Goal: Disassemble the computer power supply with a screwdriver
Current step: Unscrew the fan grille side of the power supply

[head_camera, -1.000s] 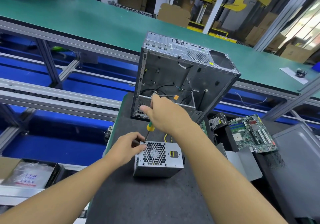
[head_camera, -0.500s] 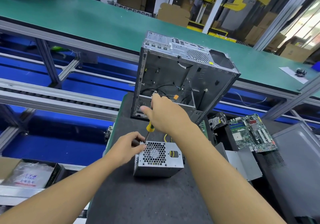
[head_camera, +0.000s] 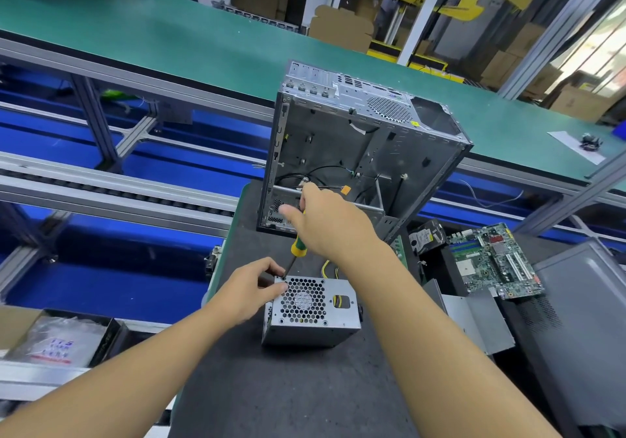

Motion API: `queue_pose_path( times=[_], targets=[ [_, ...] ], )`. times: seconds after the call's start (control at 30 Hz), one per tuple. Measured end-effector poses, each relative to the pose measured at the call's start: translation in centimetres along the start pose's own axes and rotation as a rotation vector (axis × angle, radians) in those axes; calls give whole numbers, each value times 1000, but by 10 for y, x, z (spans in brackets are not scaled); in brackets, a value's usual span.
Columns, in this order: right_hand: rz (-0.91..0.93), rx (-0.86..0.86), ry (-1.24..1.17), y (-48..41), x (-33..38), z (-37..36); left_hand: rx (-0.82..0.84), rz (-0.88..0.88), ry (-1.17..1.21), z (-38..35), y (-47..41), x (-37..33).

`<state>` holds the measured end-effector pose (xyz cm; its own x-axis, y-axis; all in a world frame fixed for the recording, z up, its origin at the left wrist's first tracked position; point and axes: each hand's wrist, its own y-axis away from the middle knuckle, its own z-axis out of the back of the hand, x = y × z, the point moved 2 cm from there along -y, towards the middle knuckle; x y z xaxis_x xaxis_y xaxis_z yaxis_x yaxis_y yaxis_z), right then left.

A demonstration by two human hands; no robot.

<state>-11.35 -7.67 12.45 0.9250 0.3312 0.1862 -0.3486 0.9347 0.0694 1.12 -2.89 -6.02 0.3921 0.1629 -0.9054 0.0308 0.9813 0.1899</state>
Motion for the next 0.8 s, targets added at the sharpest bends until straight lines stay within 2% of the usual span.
queue_pose_path(
  times=[0.1, 0.27, 0.53, 0.8],
  targets=[
    [53, 21, -74, -2, 0, -1, 2, 12, 5, 1, 1, -2],
    [94, 173, -186, -2, -2, 1, 8, 15, -8, 2, -3, -7],
    [36, -15, -11, -2, -2, -3, -1, 18, -65, 6, -6, -15],
    [113, 112, -183, -2, 0, -2, -60, -45, -164, 5, -7, -15]
  ],
)
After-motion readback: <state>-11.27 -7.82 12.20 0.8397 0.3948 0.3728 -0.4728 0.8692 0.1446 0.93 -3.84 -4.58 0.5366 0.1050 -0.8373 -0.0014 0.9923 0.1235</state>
